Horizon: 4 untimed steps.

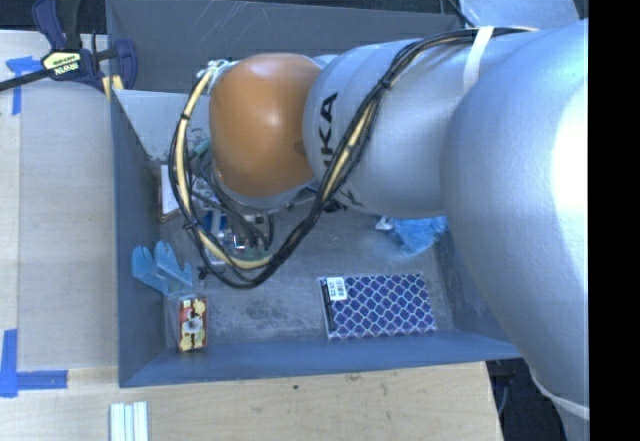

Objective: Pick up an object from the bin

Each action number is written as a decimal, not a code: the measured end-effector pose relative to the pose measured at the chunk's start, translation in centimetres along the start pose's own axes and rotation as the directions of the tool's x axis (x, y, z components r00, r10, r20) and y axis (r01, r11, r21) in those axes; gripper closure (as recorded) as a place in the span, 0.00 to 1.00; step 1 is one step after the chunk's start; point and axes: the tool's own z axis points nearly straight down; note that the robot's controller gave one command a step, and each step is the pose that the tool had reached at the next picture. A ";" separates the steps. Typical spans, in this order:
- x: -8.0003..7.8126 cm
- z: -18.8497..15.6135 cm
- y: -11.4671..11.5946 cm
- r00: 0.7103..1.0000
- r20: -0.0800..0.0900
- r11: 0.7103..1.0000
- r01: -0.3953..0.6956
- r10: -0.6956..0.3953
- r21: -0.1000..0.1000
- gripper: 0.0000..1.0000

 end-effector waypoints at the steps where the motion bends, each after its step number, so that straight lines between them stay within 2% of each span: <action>1: 0.0 -0.2 -0.1 1.000 0.001 1.000 -0.002 0.002 -0.001 0.00; 2: -3.2 1.4 1.7 0.983 0.005 0.983 0.184 -0.184 -0.001 0.00; 3: -5.4 6.1 -4.2 0.984 0.005 0.984 0.176 -0.176 0.001 0.00; 4: -5.2 2.3 -6.0 0.947 0.014 0.947 0.322 -0.322 -0.001 1.00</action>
Offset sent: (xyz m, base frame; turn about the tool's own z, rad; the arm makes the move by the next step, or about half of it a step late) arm 0.0306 0.0171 -0.0147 -0.1866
